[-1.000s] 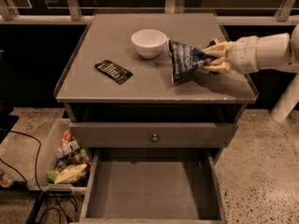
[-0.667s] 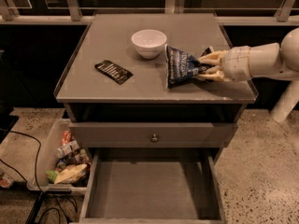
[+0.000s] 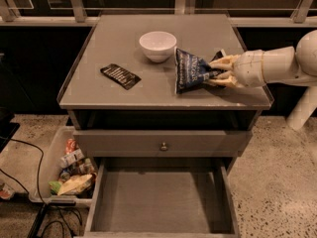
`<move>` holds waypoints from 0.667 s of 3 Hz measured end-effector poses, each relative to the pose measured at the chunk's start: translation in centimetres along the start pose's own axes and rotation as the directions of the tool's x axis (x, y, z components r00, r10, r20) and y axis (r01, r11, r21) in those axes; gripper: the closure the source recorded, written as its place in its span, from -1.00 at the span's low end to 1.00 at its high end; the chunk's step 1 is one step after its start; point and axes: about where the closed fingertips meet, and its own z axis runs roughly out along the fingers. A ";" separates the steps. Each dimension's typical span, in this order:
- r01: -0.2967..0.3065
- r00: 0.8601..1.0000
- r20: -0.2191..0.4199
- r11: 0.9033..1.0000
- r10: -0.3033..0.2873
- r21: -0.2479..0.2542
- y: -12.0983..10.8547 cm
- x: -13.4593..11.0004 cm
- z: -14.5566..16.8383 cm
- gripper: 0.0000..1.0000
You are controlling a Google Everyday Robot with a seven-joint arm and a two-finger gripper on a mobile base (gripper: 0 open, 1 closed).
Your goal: Pick blue chip bag from middle drawer and place on counter
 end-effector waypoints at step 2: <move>0.000 1.000 0.000 1.000 0.000 0.000 0.0 0.0 0.0 -0.77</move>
Offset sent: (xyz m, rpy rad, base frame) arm 0.0000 0.0000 0.0000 0.0000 0.0000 0.0001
